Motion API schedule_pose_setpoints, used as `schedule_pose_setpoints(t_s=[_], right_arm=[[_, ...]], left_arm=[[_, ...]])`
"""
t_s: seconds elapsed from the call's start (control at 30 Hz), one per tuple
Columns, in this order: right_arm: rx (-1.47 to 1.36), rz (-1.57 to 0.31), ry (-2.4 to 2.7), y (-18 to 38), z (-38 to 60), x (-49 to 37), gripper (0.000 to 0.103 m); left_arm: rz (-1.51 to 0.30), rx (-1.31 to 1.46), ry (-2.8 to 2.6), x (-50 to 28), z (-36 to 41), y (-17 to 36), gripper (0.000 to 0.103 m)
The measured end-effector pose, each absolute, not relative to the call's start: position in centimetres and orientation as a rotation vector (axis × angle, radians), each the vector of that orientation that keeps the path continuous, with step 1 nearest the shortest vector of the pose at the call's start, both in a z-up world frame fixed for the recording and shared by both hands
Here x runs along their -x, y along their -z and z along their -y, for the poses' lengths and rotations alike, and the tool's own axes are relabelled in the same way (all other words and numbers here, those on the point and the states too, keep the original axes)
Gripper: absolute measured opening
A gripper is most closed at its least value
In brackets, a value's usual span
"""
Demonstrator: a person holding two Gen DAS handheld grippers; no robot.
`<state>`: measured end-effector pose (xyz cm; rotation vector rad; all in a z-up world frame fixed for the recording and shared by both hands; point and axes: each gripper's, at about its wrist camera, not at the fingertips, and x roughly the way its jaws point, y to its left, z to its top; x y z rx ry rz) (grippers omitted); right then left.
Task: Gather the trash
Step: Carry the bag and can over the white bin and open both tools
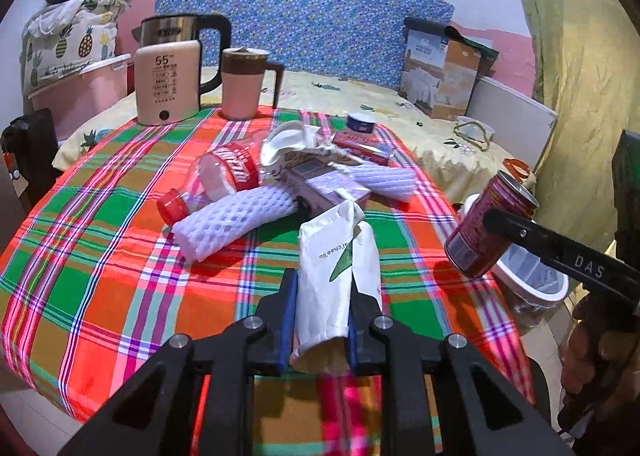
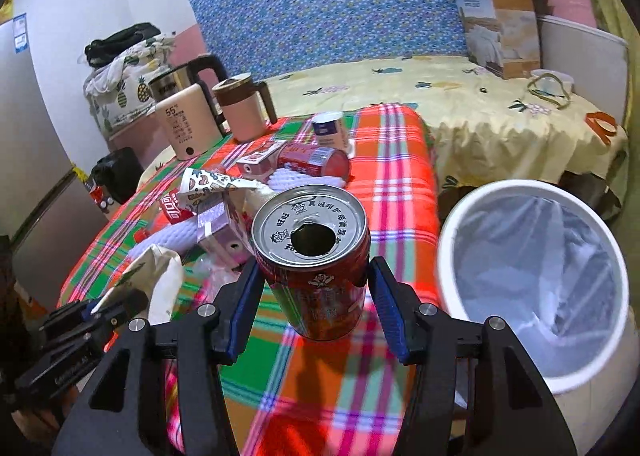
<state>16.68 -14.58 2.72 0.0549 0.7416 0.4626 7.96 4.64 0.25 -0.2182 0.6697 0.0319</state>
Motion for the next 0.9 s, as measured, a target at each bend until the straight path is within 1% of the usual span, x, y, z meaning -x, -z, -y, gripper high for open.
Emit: schedule_pose_setpoints(t_s=[0.27,0.9], right_arm=[[-0.099,-0.714,-0.391,-2.8,18.1,-16.0,0.055],[-0.181,-0.693,-0.164,-1.2,27.1,-16.8,0.055]], left_arm=[[-0.663,0.184,0.047,-8.4,-0.9,-1.5,0.021],[-0.665,0.101,0.302,-15.3,9.8,-2.9,0.021]])
